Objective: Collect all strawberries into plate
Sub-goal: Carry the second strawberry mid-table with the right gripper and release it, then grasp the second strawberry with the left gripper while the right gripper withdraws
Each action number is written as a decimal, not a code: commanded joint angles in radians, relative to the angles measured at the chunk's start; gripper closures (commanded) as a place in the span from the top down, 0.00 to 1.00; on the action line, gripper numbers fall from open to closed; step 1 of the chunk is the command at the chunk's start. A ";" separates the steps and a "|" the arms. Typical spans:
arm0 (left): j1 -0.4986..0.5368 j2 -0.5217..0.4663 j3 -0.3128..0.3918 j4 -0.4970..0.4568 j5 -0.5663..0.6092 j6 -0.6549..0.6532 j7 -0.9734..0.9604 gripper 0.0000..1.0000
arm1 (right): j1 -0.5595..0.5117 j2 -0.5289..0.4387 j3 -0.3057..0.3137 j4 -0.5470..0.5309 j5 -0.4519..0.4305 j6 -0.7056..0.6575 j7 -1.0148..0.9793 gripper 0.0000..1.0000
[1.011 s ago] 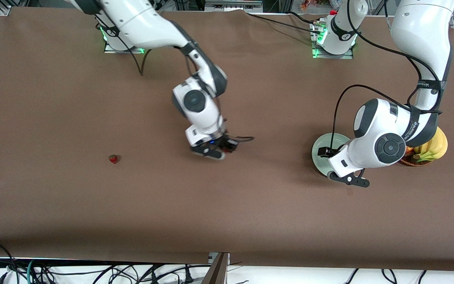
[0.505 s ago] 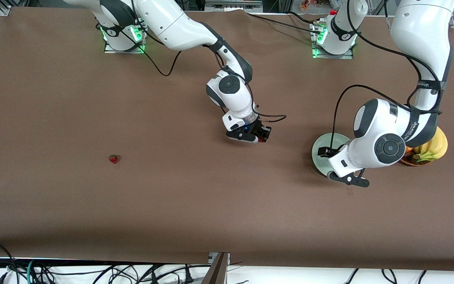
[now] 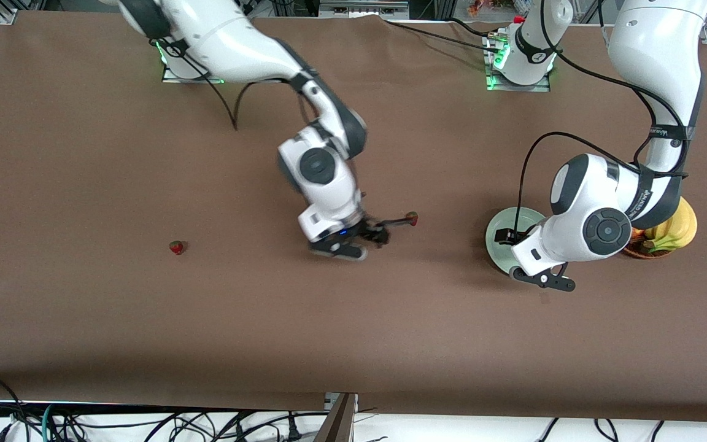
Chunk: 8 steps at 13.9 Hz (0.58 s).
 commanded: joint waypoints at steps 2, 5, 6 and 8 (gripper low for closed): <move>-0.018 0.005 0.005 0.013 -0.015 -0.017 -0.010 1.00 | -0.174 -0.084 0.005 -0.036 0.009 -0.274 -0.362 1.00; -0.062 0.008 0.005 0.013 -0.018 -0.015 -0.079 1.00 | -0.327 -0.092 -0.029 -0.053 -0.005 -0.440 -0.645 1.00; -0.085 0.012 0.005 0.013 -0.036 -0.012 -0.125 1.00 | -0.369 -0.092 -0.043 -0.080 -0.005 -0.446 -0.738 1.00; -0.125 0.028 0.005 0.015 -0.056 0.000 -0.221 1.00 | -0.389 -0.093 -0.116 -0.125 -0.005 -0.446 -0.870 1.00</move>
